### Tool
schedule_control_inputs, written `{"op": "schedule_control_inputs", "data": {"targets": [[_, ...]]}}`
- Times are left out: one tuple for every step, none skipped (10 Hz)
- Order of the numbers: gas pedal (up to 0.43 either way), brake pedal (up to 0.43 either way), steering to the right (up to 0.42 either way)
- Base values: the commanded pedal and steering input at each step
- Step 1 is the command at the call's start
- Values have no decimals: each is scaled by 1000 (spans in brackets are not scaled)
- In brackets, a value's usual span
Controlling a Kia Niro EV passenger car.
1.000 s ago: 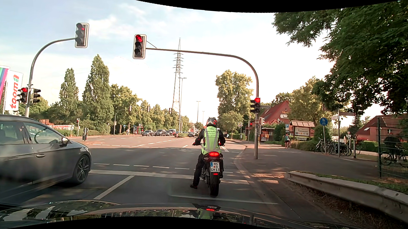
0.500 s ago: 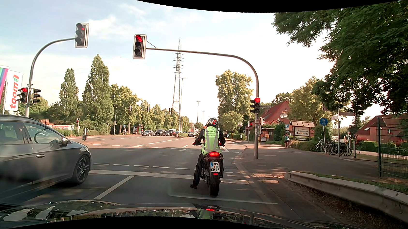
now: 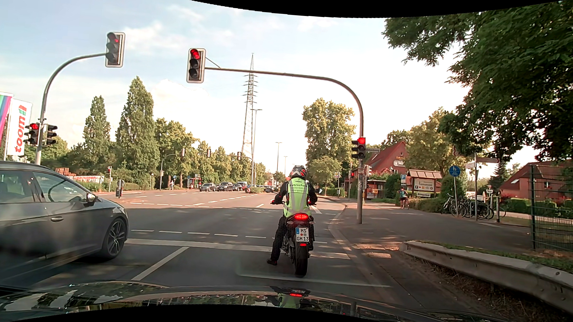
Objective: Follow the waypoints while adhering to traffic rules and regulations
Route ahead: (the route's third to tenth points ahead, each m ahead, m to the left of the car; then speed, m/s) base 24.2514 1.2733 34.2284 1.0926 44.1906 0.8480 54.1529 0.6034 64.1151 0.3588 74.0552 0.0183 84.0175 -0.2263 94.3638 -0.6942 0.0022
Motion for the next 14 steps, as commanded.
{"op": "schedule_control_inputs", "data": {"targets": [[0,0,0],[0,0,0],[0,0,0],[0,0,0],[0,0,0],[0,0,0],[0,0,0],[0,0,0],[0,0,0],[0,0,0],[0,0,0],[0,0,0],[0,0,0],[0,0,0]]}}
